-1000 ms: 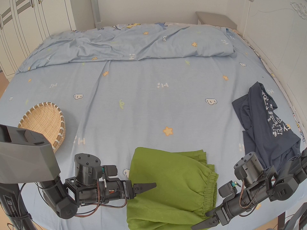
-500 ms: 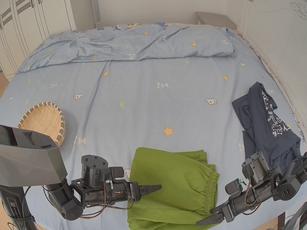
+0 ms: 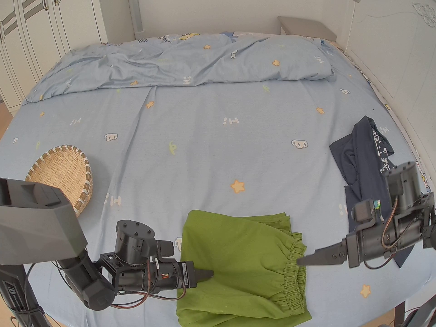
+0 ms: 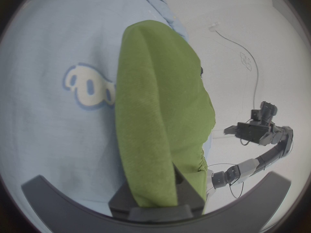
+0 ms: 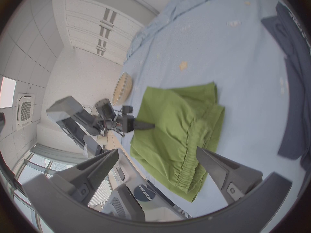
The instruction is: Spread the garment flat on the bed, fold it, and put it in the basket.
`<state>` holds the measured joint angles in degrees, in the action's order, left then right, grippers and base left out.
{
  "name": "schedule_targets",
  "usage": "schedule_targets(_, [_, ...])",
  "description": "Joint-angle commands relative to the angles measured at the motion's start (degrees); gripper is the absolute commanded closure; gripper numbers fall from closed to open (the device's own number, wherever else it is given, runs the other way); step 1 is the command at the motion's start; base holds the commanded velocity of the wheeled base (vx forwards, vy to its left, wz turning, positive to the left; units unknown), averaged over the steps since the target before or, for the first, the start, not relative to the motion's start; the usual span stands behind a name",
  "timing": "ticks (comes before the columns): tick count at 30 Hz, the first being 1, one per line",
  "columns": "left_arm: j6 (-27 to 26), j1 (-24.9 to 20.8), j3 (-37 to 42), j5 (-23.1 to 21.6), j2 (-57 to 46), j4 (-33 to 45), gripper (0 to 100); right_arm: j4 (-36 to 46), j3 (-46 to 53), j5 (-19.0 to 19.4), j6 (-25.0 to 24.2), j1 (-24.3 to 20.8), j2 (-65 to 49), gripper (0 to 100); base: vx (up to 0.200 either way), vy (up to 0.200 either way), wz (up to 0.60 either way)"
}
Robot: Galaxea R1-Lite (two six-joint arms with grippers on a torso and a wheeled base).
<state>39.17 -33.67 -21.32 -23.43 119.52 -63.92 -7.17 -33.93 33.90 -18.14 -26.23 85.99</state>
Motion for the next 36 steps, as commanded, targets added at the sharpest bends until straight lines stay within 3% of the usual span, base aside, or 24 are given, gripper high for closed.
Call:
schedule_targets(1, [1.5,7.3,-10.2,-0.2,-16.4,23.3,100,7.7,-10.1,-0.1,-1.7,6.6,-6.6,0,0.0,0.0,0.0])
schedule_targets(2, [1.5,7.5,-10.6,-0.3,-16.8,24.1,100,7.7,-10.2,-0.1,-1.7,6.8,-6.5,0,0.0,0.0,0.0])
schedule_targets(5, [-0.3,9.3,-19.5,-3.6,-23.1,41.2,100,8.0,-11.7,-0.1,-1.3,10.9,-6.3,0,0.0,0.0,0.0])
schedule_targets(9, [-7.0,11.5,-28.5,-7.6,-23.8,52.3,100,8.0,-11.9,0.2,0.0,11.9,-5.7,0,0.0,0.0,0.0])
schedule_targets(13, [-8.8,13.6,-35.5,-8.6,-23.8,61.9,100,8.0,-11.1,0.2,0.2,11.4,-4.7,0,0.0,0.0,0.0])
schedule_targets(18, [-9.5,15.4,-38.2,-8.7,-24.0,65.3,100,8.0,-11.2,0.2,0.2,11.5,-4.8,0,0.0,0.0,0.0])
schedule_targets(36, [-11.4,15.7,-40.7,-8.7,-24.4,68.4,100,8.2,-11.4,0.2,0.1,11.9,-5.2,0,0.0,0.2,0.0])
